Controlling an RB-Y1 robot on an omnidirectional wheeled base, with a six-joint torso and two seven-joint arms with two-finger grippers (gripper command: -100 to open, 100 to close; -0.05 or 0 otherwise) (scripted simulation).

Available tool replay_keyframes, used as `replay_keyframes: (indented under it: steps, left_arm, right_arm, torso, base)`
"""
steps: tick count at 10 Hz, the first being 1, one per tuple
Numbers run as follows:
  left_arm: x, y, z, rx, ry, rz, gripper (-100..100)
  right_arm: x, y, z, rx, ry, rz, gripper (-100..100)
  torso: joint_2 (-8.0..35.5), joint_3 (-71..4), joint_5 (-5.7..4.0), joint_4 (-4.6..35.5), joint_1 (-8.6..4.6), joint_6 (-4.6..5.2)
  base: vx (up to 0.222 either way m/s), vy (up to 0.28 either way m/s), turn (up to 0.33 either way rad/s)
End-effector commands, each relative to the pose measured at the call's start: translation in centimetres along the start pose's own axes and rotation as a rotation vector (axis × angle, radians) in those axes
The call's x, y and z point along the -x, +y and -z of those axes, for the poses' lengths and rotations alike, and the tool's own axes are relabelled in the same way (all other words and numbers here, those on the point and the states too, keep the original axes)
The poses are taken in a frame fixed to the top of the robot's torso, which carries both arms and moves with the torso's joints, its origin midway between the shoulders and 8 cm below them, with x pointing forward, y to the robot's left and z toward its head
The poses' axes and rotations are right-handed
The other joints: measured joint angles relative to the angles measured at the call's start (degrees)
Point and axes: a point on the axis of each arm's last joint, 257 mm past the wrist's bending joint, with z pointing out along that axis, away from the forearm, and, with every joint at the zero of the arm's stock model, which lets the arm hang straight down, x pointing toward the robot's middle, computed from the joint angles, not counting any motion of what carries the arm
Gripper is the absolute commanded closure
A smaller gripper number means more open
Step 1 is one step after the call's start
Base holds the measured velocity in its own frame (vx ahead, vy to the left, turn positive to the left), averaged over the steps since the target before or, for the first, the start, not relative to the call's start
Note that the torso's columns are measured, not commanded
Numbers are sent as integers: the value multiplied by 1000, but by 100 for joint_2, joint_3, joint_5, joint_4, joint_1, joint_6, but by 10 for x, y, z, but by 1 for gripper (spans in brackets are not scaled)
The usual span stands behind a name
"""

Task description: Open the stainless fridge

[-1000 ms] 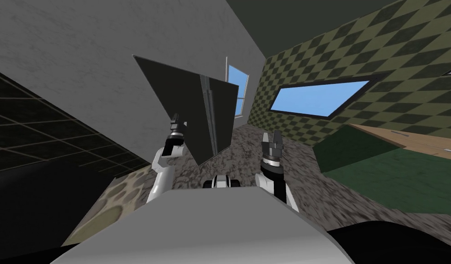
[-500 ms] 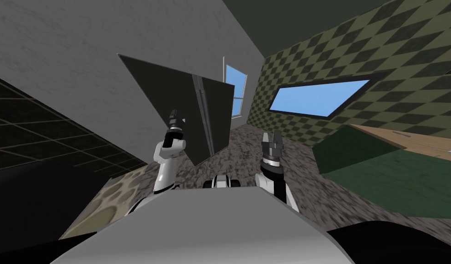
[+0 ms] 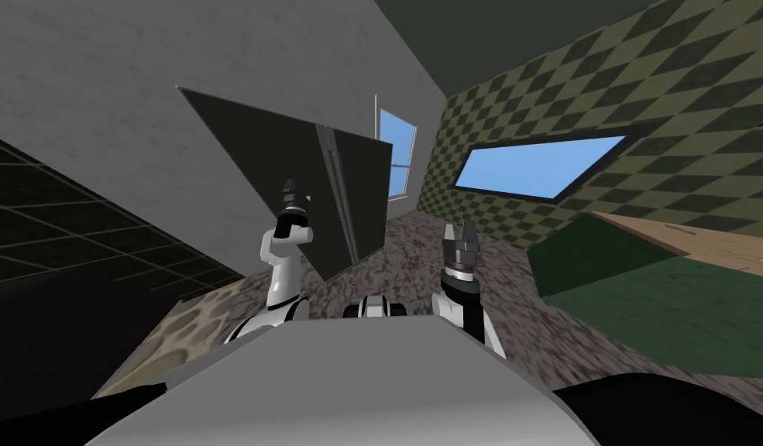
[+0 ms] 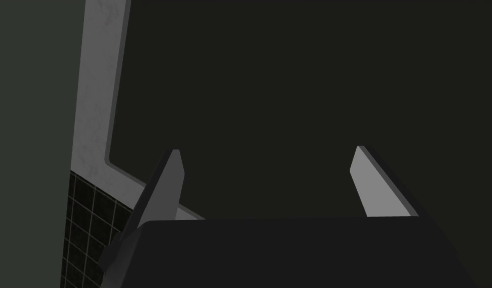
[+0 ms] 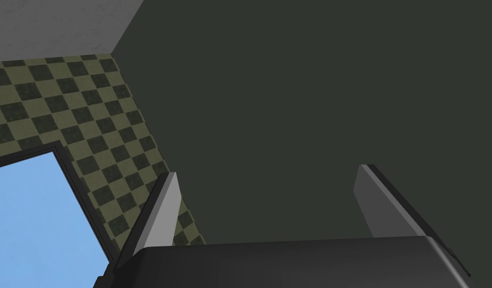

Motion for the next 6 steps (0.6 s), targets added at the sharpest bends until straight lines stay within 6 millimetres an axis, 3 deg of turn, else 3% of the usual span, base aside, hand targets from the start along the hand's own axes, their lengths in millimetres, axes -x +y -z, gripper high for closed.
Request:
replay_keyframes:
  steps: [1,2,3,4,6]
  left_arm:
    - [-6,-12,-16,-2,-12,26,-100]
    - [7,-5,-25,35,-51,39,-100]
    - [0,-16,-31,19,-44,51,-100]
    - [13,-6,-38,56,-83,63,-100]
    - [4,-21,-46,36,-74,81,-100]
  right_arm:
    - [0,0,0,0,0,0,0]
    - [0,0,0,0,0,0,0]
    - [0,0,0,0,0,0,0]
    - [0,0,0,0,0,0,0]
    - [0,0,0,0,0,0,0]
  torso:
    - [2,0,2,1,16,1]
    - [8,5,11,3,46,-1]
    - [2,1,10,1,29,-2]
    - [2,0,4,1,20,0]
    - [5,2,0,2,11,0]
  base:
    - [11,-49,-1]
    - [32,-89,9]
    - [31,-95,21]
    - [32,-143,21]
    - [17,-95,8]
